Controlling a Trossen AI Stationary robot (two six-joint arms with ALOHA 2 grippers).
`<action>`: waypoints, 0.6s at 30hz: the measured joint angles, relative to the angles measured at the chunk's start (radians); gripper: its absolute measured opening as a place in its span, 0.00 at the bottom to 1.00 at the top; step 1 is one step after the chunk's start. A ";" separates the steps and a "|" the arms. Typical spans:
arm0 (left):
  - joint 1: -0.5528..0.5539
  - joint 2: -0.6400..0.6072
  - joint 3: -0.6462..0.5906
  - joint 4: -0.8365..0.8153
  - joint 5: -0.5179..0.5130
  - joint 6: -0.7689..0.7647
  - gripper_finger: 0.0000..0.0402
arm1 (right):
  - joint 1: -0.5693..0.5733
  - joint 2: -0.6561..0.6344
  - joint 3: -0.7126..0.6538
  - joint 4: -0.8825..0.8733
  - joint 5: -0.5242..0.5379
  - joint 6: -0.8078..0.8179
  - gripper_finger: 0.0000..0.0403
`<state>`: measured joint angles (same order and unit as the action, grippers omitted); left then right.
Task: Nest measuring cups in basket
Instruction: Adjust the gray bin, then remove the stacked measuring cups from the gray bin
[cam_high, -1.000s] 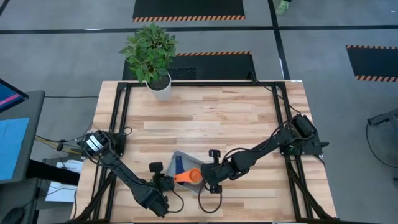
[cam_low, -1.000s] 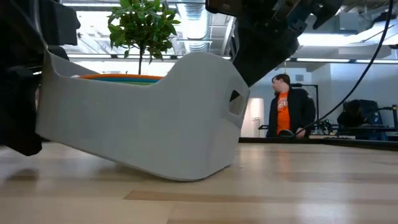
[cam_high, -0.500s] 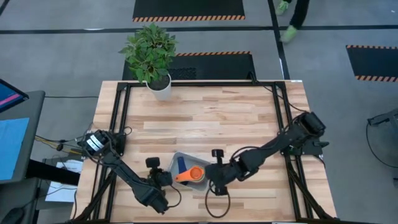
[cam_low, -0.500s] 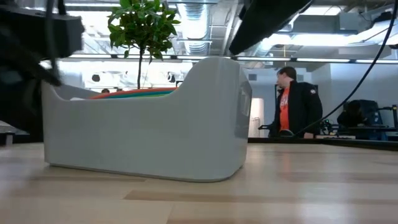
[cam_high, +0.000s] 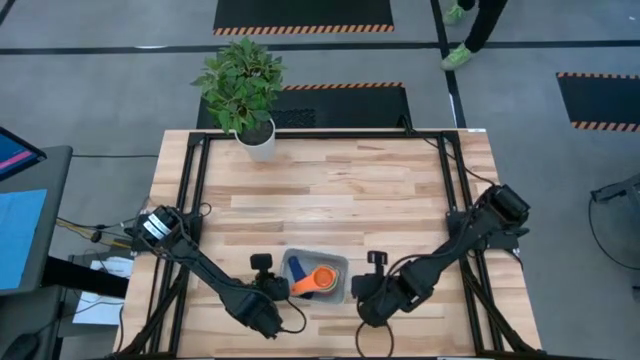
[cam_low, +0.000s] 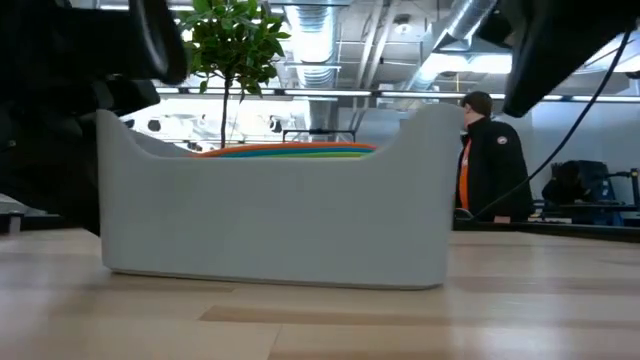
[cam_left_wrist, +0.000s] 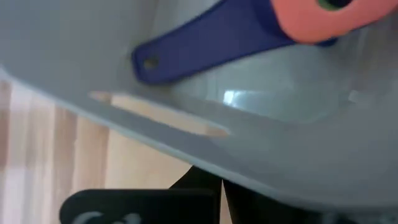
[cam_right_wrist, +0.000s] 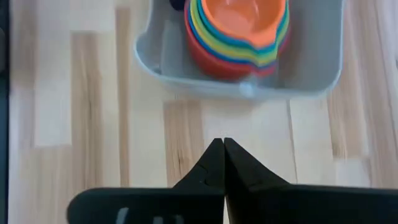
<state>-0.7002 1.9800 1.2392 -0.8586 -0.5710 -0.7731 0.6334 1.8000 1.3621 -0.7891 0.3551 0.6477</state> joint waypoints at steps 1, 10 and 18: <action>0.000 0.000 0.000 0.018 -0.004 0.008 0.00 | 0.006 0.000 0.000 -0.012 0.009 0.018 0.04; 0.003 0.000 0.000 0.065 -0.009 0.015 0.00 | 0.012 0.000 0.000 -0.024 0.060 0.056 0.06; -0.003 0.000 0.150 -0.465 0.044 -0.072 0.00 | -0.040 -0.006 0.000 0.009 0.076 -0.108 0.03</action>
<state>-0.7027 1.9800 1.3896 -1.3232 -0.5274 -0.8447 0.5931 1.7936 1.3621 -0.7806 0.4308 0.5393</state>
